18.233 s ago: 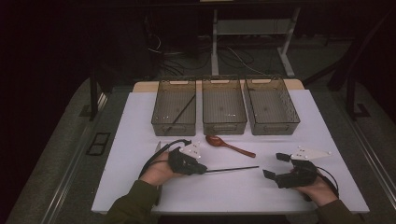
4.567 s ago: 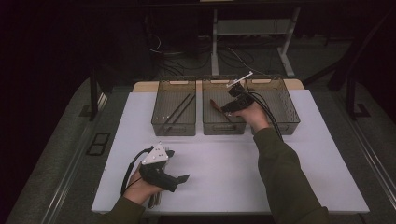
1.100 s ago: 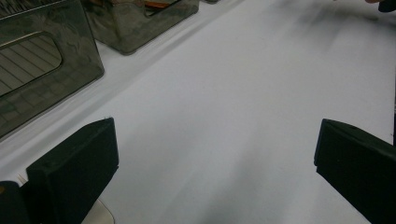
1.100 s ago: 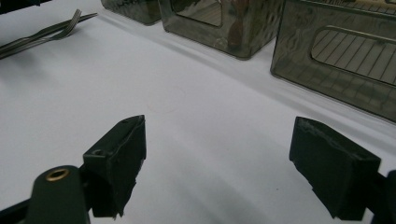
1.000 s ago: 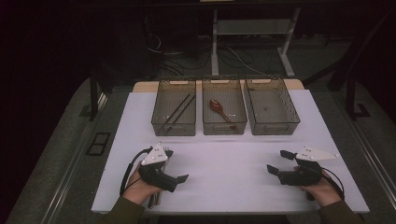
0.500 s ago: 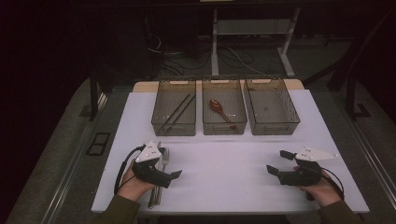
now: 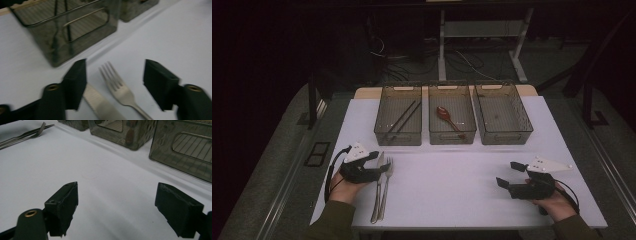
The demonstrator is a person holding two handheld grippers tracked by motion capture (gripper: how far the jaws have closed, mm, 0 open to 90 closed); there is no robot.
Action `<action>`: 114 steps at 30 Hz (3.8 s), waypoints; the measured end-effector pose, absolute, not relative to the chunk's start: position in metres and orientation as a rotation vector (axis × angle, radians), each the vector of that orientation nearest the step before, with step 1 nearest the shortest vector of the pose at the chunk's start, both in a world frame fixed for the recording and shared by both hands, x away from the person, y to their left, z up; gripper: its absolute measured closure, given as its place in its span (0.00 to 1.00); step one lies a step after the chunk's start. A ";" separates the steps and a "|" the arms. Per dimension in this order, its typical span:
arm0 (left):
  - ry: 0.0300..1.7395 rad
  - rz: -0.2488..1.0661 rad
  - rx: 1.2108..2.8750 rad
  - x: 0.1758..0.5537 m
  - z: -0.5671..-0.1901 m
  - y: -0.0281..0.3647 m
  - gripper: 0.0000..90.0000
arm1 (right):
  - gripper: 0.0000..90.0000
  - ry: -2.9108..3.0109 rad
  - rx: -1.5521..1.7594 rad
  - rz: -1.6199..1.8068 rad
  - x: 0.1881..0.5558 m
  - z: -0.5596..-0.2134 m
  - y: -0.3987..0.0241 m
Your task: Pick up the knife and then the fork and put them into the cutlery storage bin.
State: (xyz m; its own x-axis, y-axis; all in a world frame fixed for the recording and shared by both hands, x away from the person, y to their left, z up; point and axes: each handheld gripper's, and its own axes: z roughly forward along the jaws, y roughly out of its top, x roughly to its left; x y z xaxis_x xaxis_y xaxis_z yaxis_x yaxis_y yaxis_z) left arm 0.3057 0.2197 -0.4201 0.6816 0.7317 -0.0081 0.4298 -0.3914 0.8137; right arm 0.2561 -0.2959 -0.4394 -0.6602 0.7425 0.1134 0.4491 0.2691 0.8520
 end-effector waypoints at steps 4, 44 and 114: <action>0.933 0.439 2.047 0.315 -0.425 0.223 0.78 | 0.21 2.244 1.089 1.337 0.256 -0.440 -0.295; 0.810 0.318 2.254 0.338 -0.441 0.152 0.99 | 0.21 2.235 1.100 1.346 0.257 -0.440 -0.296; 0.783 0.181 2.351 0.273 -0.438 0.131 0.81 | 0.21 2.233 1.103 1.339 0.257 -0.439 -0.296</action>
State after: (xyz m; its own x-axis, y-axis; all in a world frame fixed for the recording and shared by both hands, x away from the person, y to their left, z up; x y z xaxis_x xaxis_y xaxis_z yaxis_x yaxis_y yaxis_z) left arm 0.2732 0.1306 -0.4377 0.8127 0.5787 -0.0687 0.4895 -0.6139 0.6193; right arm 0.2568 -0.2965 -0.4394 -0.6543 0.7473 0.1162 0.4545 0.2658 0.8502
